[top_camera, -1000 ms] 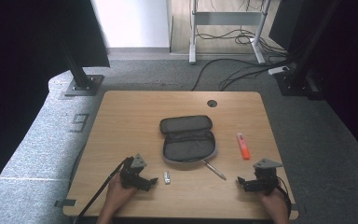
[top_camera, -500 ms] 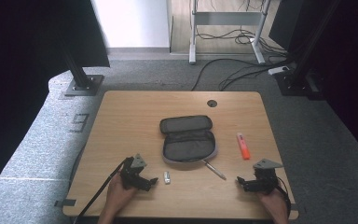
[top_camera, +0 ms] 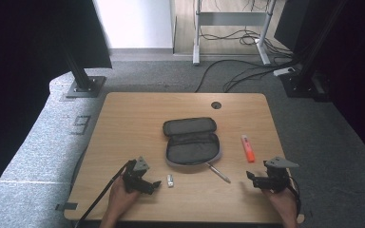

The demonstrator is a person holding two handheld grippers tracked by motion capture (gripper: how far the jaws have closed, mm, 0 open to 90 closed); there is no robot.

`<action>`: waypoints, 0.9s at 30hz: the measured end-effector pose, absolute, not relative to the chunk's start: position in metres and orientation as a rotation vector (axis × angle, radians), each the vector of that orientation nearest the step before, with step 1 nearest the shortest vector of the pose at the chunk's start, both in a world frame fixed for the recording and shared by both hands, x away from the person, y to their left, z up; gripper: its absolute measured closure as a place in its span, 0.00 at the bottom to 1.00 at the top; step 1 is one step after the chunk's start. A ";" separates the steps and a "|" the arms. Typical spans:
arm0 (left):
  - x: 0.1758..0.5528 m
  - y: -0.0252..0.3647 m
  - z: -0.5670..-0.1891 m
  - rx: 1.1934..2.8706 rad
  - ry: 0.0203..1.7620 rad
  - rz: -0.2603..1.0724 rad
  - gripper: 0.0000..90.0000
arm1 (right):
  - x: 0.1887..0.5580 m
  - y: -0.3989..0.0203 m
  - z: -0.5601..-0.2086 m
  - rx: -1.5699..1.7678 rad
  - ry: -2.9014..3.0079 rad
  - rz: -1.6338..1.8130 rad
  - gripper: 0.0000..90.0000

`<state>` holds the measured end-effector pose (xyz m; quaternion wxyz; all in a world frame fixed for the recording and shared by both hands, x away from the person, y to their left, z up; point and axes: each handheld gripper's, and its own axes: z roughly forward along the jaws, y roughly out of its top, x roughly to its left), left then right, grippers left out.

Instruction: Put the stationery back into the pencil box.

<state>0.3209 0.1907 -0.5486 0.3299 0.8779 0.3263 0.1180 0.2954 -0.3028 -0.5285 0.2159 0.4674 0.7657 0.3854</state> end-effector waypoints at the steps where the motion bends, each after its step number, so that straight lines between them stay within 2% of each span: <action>1: 0.321 0.191 -0.549 2.296 0.854 0.310 0.00 | 0.297 -0.304 -0.528 1.312 2.122 1.060 0.14; 17: 0.321 0.191 -0.549 2.296 0.855 0.309 0.00 | 0.319 -0.301 -0.517 1.319 2.129 0.997 0.22; 27: 0.321 0.191 -0.549 2.295 0.855 0.309 0.00 | 0.339 -0.298 -0.511 1.335 2.139 0.988 0.31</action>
